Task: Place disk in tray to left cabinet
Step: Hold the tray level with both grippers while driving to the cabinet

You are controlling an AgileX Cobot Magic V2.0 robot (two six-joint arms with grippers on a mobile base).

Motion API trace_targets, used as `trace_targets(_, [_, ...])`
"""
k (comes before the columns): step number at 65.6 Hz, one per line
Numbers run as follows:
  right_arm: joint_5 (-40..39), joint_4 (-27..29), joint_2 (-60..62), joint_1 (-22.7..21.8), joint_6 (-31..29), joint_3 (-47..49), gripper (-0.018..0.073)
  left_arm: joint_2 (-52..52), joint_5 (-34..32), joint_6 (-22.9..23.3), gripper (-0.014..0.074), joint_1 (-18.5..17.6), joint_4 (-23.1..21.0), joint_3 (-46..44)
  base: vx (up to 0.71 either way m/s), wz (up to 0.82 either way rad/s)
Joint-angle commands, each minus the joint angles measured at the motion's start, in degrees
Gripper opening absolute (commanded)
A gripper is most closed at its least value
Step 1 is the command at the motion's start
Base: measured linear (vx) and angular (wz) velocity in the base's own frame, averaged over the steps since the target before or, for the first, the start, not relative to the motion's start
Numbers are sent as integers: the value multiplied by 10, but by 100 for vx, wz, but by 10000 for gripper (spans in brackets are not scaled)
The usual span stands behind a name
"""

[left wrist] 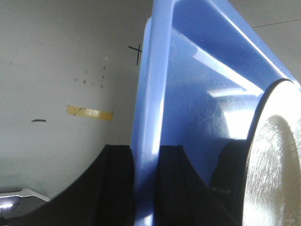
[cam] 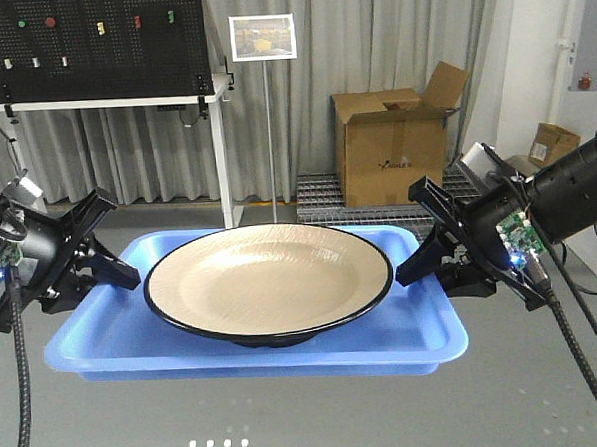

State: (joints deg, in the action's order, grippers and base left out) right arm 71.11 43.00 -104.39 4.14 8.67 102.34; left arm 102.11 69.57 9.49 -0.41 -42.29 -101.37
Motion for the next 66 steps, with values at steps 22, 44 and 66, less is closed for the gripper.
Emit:
trace_targets(22, [-11,140,33,16,4,21,-5,-32,22,20,-1,-18,-138,-19,65,0])
trace_targets(44, [-11,140,33,16,4,21,-5,-32,22,20,-1,-18,-138,-19,63,-3])
trace_targets(66, [-11,140,33,16,4,21,-5,-32,22,20,-1,-18,-138,-19,60,-4])
